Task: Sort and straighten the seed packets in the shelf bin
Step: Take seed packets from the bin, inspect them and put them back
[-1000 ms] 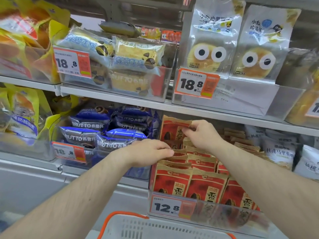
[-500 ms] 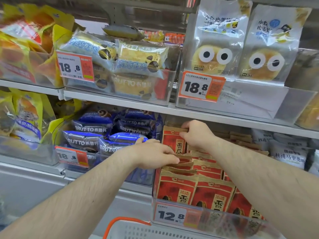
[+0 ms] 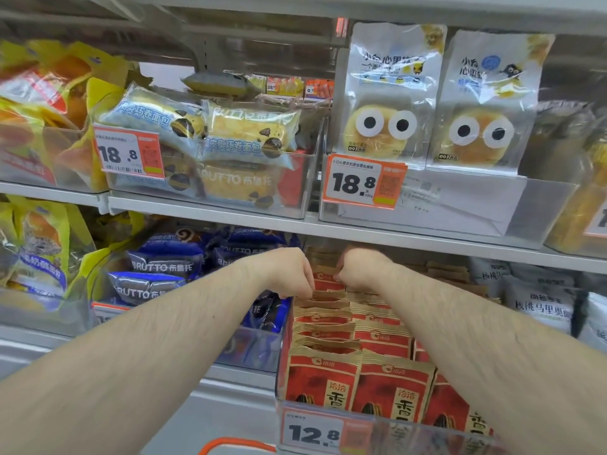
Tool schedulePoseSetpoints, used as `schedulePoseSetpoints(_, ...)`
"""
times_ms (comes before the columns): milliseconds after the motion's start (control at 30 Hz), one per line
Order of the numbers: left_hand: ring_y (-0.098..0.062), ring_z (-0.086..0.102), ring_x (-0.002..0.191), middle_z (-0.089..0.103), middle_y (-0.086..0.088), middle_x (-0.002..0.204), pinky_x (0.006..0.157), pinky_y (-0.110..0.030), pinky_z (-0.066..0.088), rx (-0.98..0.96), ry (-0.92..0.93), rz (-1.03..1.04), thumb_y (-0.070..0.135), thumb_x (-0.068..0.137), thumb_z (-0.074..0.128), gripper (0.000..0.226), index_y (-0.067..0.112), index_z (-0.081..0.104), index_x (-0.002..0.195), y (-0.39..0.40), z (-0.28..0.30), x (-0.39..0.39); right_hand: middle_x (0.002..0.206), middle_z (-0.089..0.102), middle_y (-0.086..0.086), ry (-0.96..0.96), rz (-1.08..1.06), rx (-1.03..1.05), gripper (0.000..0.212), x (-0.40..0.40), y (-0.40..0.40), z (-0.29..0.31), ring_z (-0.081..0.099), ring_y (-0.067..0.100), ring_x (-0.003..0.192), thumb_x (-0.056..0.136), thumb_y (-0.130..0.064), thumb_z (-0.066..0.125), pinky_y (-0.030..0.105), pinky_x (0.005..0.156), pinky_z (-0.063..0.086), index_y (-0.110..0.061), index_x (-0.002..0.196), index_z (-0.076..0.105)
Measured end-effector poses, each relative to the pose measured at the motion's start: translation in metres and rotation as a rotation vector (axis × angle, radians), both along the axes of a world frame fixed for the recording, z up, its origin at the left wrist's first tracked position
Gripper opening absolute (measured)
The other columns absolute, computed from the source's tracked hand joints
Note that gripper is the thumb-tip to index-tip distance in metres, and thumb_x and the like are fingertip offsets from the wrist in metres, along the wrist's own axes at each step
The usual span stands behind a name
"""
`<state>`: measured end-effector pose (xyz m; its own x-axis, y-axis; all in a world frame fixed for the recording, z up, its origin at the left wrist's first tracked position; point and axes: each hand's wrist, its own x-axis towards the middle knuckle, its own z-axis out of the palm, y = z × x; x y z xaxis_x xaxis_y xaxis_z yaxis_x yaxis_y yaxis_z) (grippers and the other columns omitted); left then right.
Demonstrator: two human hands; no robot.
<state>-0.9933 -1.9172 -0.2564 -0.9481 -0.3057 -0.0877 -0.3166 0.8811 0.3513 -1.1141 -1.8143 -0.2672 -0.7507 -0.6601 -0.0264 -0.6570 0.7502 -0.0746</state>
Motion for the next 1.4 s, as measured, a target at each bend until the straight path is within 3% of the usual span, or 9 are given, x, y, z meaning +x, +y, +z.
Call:
schedulePoseSetpoints(200,-0.01,0.061,0.089,0.07,0.008,0.102,0.085,-0.03,0.053,-0.193,0.171,-0.022,0.027,0.092,0.07,0.011,0.025,0.076,0.101,0.008,-0.008,0.011,0.094,0.061,-0.001,-0.023,0.028,-0.026,0.023,-0.003,0.0,-0.002,0.057,0.017,0.084,0.097,-0.028,0.059,0.028,0.07,0.045,-0.015,0.115,0.066)
schedulePoseSetpoints(467,0.001,0.046,0.071,0.046,0.026,0.069,0.068,-0.021,0.044,-0.206,0.711,-0.113,0.023,0.087,0.068,0.012,0.025,0.079,0.089,0.012,-0.034,0.074,0.124,0.064,0.005,-0.009,0.061,-0.05,0.038,0.0,0.008,0.0,0.061,0.021,0.11,0.096,-0.023,0.06,0.027,0.08,0.047,-0.017,0.134,0.056)
schedulePoseSetpoints(633,-0.002,0.057,0.072,0.065,0.012,0.076,0.066,-0.015,0.047,-0.194,0.944,-0.117,0.028,0.087,0.056,0.025,0.017,0.078,0.087,0.015,-0.034,0.097,0.101,0.067,-0.001,0.046,0.217,-0.093,0.019,0.013,0.014,0.002,0.061,0.014,0.089,0.087,-0.028,0.068,0.028,0.076,0.055,-0.02,0.105,0.067)
schedulePoseSetpoints(833,-0.002,0.056,0.077,0.067,0.007,0.081,0.073,-0.007,0.043,-0.206,1.099,0.034,0.004,0.082,0.066,0.012,0.009,0.075,0.086,0.012,-0.033,0.124,0.115,0.068,-0.001,-0.099,0.23,0.069,0.049,0.019,0.012,0.003,0.062,0.018,0.101,0.085,-0.05,0.068,0.037,0.092,0.054,-0.02,0.124,0.065)
schedulePoseSetpoints(1033,-0.005,0.058,0.077,0.068,0.006,0.081,0.071,-0.012,0.046,-0.207,1.101,0.046,0.004,0.081,0.065,0.014,0.009,0.076,0.087,0.011,-0.026,0.125,0.088,0.064,-0.012,-0.084,0.223,0.1,0.033,0.027,0.016,0.007,0.059,0.014,0.092,0.084,-0.055,0.065,0.051,0.101,0.046,-0.028,0.102,0.069)
schedulePoseSetpoints(1100,-0.005,0.057,0.076,0.067,0.007,0.081,0.07,-0.016,0.048,-0.195,1.137,0.067,0.006,0.082,0.066,0.012,0.009,0.076,0.087,0.01,-0.02,0.127,0.087,0.066,-0.011,-0.126,0.237,0.036,0.032,0.033,0.021,0.014,0.06,0.013,0.089,0.086,-0.057,0.064,0.041,0.091,0.051,-0.027,0.096,0.072)
schedulePoseSetpoints(1167,-0.004,0.054,0.075,0.063,0.011,0.08,0.069,-0.019,0.045,-0.183,1.185,0.126,0.01,0.083,0.065,0.01,0.009,0.075,0.087,0.011,-0.01,0.131,0.098,0.071,-0.005,-0.251,0.244,-0.111,0.053,0.042,0.025,0.023,0.063,0.017,0.096,0.089,-0.068,0.05,0.032,0.085,0.048,-0.023,0.095,0.077)
schedulePoseSetpoints(1267,-0.013,0.051,0.08,0.056,0.015,0.081,0.072,-0.023,0.036,-0.187,1.206,0.251,0.016,0.085,0.062,0.013,0.011,0.073,0.09,0.01,0.007,0.138,0.112,0.073,-0.003,-0.591,0.282,-0.384,0.089,0.059,0.034,0.039,0.065,0.015,0.11,0.076,-0.09,0.025,0.038,0.107,0.042,-0.023,0.099,0.079)
schedulePoseSetpoints(1400,-0.014,0.05,0.077,0.053,0.018,0.081,0.068,-0.026,0.037,-0.043,1.173,0.269,0.017,0.095,0.057,0.007,0.021,0.061,0.09,0.012,0.032,0.151,0.103,0.076,-0.006,-0.704,0.452,-0.567,0.051,0.094,0.046,0.063,0.07,0.003,0.095,0.093,-0.059,0.049,0.021,0.088,0.05,-0.017,0.112,0.071)
